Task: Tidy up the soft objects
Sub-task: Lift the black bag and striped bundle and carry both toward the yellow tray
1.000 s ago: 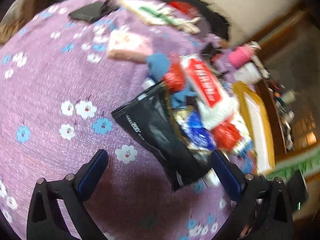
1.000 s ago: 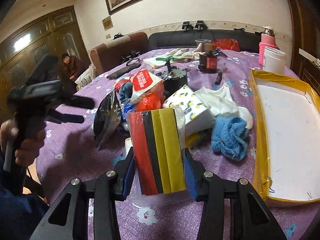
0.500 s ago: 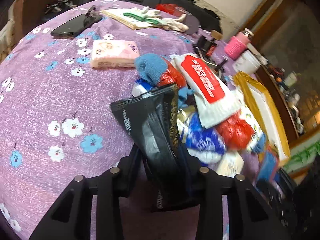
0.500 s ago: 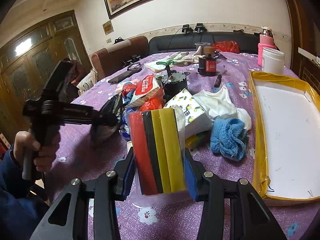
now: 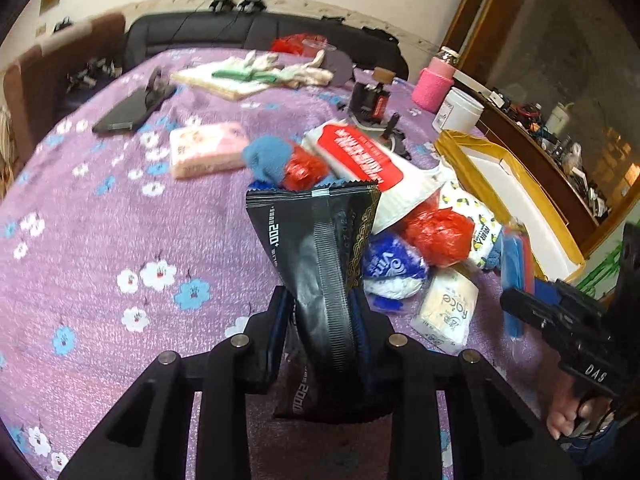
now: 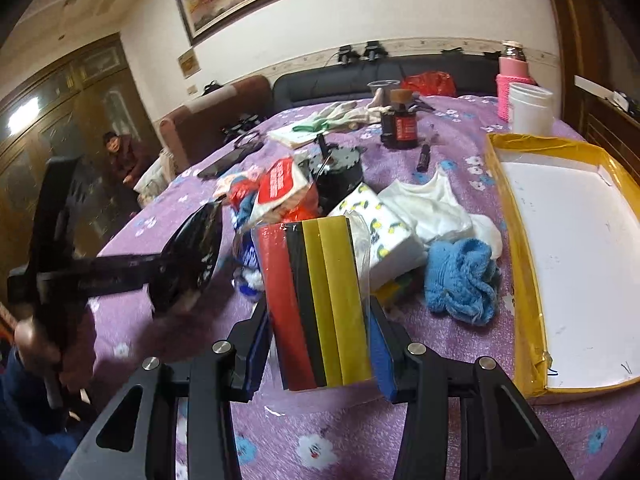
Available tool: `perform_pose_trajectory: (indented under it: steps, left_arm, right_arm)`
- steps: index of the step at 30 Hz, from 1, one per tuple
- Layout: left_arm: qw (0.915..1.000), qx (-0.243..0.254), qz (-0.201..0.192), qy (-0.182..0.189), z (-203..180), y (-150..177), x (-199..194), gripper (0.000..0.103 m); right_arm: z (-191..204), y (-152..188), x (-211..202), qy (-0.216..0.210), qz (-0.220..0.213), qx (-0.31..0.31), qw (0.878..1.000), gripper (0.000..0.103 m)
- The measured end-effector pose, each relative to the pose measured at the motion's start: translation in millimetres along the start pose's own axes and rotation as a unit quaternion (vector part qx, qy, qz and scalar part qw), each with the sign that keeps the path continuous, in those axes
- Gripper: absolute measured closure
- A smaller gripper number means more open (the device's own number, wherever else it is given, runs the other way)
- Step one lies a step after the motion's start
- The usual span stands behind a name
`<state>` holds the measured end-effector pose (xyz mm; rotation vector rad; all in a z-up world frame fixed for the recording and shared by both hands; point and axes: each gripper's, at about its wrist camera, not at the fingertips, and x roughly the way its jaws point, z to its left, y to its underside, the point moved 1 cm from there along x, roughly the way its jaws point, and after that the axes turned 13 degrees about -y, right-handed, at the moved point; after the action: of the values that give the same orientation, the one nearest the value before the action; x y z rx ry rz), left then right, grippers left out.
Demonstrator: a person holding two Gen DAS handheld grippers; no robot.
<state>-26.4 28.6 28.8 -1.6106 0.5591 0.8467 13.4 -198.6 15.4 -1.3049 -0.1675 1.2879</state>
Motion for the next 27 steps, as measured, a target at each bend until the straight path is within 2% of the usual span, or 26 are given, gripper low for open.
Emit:
perform_pose_trajectory:
  steps: [5, 8, 15, 27]
  left_arm:
    - [0.9987, 0.026, -0.037, -0.024, -14.7, 3.8, -10.3, 0.074]
    - [0.9973, 0.045, -0.048, -0.034, -24.8, 7.0, -12.5, 0.074]
    - [0.9944, 0.072, -0.064, -0.043, -39.1, 13.6, -17.0, 0.074]
    - [0.9925, 0.08, -0.079, -0.049, -44.1, 12.2, -24.9, 0.074]
  right_arm:
    - [7.6, -3.1, -1.5, 0.004, -0.022, 0.018, 1.0, 0.055]
    - [13.4, -1.1, 2.1, 0.007, -0.021, 0.022, 1.0, 0.055]
    - [21.0, 0.4, 8.3, 0.005, -0.01, 0.021, 1.0, 0.055]
    - [17.3, -5.8, 0.2, 0.006, -0.019, 0.026, 0.999, 0.055]
